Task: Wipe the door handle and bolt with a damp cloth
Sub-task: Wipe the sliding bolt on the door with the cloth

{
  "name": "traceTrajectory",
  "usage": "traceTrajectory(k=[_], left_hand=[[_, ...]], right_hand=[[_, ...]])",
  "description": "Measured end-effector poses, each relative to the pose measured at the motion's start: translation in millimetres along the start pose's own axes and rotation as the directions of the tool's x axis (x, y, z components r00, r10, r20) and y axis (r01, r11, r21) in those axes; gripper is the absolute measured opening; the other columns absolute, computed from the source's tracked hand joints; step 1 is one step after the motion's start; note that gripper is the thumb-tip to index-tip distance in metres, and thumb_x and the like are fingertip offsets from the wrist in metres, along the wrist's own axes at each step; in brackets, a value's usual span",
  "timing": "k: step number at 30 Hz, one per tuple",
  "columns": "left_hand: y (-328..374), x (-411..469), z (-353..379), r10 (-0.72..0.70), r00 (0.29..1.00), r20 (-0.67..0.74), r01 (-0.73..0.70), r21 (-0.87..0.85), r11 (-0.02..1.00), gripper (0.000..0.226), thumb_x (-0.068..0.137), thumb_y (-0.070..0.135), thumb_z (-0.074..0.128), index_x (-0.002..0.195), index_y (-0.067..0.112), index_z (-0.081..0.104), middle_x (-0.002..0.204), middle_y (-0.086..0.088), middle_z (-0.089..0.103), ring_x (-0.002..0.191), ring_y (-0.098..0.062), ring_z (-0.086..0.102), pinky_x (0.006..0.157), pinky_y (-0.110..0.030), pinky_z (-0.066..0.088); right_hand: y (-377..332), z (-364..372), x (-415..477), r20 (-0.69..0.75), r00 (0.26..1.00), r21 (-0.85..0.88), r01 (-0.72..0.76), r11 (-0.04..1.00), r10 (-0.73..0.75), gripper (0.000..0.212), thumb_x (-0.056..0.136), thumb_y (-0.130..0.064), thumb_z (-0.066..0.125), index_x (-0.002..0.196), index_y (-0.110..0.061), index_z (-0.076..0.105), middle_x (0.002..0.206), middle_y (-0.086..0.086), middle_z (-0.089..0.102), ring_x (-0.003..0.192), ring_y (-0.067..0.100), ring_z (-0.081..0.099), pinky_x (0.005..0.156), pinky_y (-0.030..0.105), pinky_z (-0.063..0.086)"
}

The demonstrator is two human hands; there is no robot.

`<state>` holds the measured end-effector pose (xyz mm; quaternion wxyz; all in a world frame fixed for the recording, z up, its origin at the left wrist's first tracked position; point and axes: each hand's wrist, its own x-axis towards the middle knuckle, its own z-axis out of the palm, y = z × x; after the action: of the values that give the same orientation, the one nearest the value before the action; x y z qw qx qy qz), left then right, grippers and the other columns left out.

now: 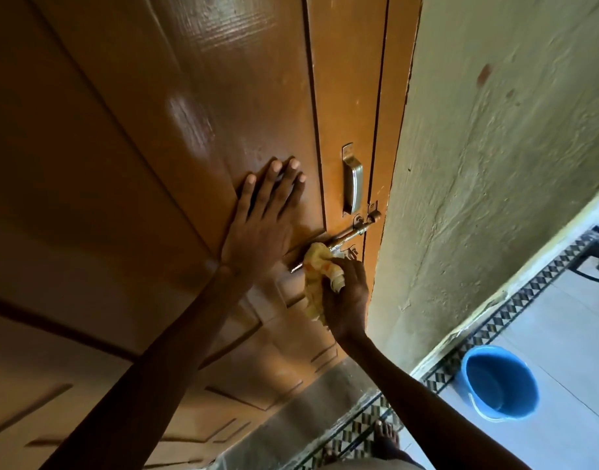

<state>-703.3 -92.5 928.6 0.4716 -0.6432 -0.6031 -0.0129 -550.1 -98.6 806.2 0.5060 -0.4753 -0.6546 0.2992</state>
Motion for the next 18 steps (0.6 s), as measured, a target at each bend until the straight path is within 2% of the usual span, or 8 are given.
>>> traceTrajectory(k=[3, 4, 7, 8, 11, 14, 16, 18], left_hand=[[0.3, -2.0, 0.7, -0.006, 1.000, 0.020, 0.007, -0.037, 0.999, 0.060, 0.103, 0.035, 0.016, 0.159, 0.015, 0.007, 0.166, -0.007, 0.009, 0.152, -0.026, 0.008, 0.121, -0.048, -0.004], [0.2, -2.3, 0.7, -0.006, 1.000, 0.027, 0.007, -0.050, 0.999, 0.061, 0.102, 0.036, 0.018, 0.159, 0.015, 0.006, 0.166, -0.007, 0.007, 0.152, -0.026, 0.007, 0.121, -0.047, -0.004], [0.4, -1.8, 0.9, -0.011, 0.999, 0.031, 0.013, -0.069, 0.998, 0.065, 0.102, 0.037, 0.027, 0.159, 0.016, 0.004, 0.166, -0.007, 0.005, 0.152, -0.027, 0.003, 0.121, -0.048, -0.001], [0.8, -1.8, 1.3, -0.013, 0.999, 0.035, 0.016, -0.068, 0.998, 0.067, 0.101, 0.038, 0.030, 0.159, 0.016, 0.004, 0.166, -0.007, 0.004, 0.152, -0.027, 0.002, 0.121, -0.048, 0.000], [1.9, -2.8, 1.2, -0.015, 0.999, 0.040, 0.018, -0.061, 0.998, 0.071, 0.100, 0.040, 0.034, 0.159, 0.016, 0.002, 0.166, -0.008, 0.002, 0.152, -0.027, 0.001, 0.121, -0.048, 0.001], [1.0, -2.9, 1.0, -0.008, 1.000, 0.022, 0.009, -0.053, 0.999, 0.067, 0.102, 0.038, 0.031, 0.159, 0.017, 0.003, 0.166, -0.008, 0.003, 0.152, -0.028, 0.003, 0.121, -0.048, 0.001], [0.8, -2.2, 1.0, -0.009, 1.000, 0.008, 0.009, -0.037, 0.999, 0.066, 0.102, 0.036, 0.031, 0.159, 0.017, 0.005, 0.166, -0.009, 0.005, 0.151, -0.028, 0.005, 0.121, -0.048, 0.002], [1.2, -2.1, 1.1, -0.003, 1.000, 0.005, 0.003, -0.030, 1.000, 0.066, 0.101, 0.034, 0.032, 0.159, 0.016, 0.005, 0.166, -0.009, 0.005, 0.151, -0.028, 0.004, 0.121, -0.049, -0.001]], right_hand=[[-7.7, 24.3, -6.9, -0.046, 0.992, 0.099, -0.113, 0.989, 0.118, 0.041, 0.084, -0.034, 0.062, 0.115, -0.009, 0.061, 0.111, 0.012, 0.063, 0.092, 0.019, 0.059, 0.075, 0.025, 0.057], [-11.3, 33.1, -9.7, -0.017, 0.990, 0.121, -0.136, 0.983, 0.139, 0.041, 0.083, -0.029, 0.065, 0.120, -0.012, 0.060, 0.117, 0.010, 0.061, 0.097, 0.019, 0.058, 0.078, 0.024, 0.056], [-15.3, 48.5, -17.4, 0.055, 0.979, 0.103, -0.200, 0.974, 0.195, 0.051, 0.083, -0.021, 0.070, 0.131, -0.016, 0.054, 0.130, 0.009, 0.053, 0.105, 0.015, 0.054, 0.077, 0.003, 0.042], [-15.8, 46.9, -19.2, 0.079, 0.982, 0.114, -0.181, 0.977, 0.173, 0.050, 0.083, -0.023, 0.069, 0.131, -0.016, 0.054, 0.129, 0.008, 0.055, 0.106, 0.015, 0.055, 0.079, 0.003, 0.043], [-15.5, 29.7, -17.9, 0.099, 0.995, 0.226, -0.055, 0.973, 0.033, 0.025, 0.090, -0.023, 0.061, 0.115, -0.021, 0.064, 0.106, -0.005, 0.069, 0.098, 0.007, 0.066, 0.082, 0.024, 0.056], [-18.7, 24.0, -10.0, 0.013, 0.989, 0.250, -0.148, 0.957, 0.149, 0.019, 0.093, -0.021, 0.059, 0.110, -0.026, 0.064, 0.098, -0.019, 0.067, 0.089, -0.010, 0.064, 0.076, 0.013, 0.055], [-19.3, 33.0, -11.3, 0.012, 0.976, 0.243, -0.214, 0.946, 0.218, 0.026, 0.092, -0.028, 0.058, 0.118, -0.024, 0.062, 0.105, -0.010, 0.068, 0.093, -0.003, 0.065, 0.080, 0.021, 0.058], [-20.6, 43.5, -16.9, 0.061, 0.976, 0.189, -0.215, 0.958, 0.207, 0.040, 0.089, -0.034, 0.059, 0.128, -0.024, 0.055, 0.113, -0.002, 0.067, 0.099, 0.012, 0.065, 0.083, 0.030, 0.058]])
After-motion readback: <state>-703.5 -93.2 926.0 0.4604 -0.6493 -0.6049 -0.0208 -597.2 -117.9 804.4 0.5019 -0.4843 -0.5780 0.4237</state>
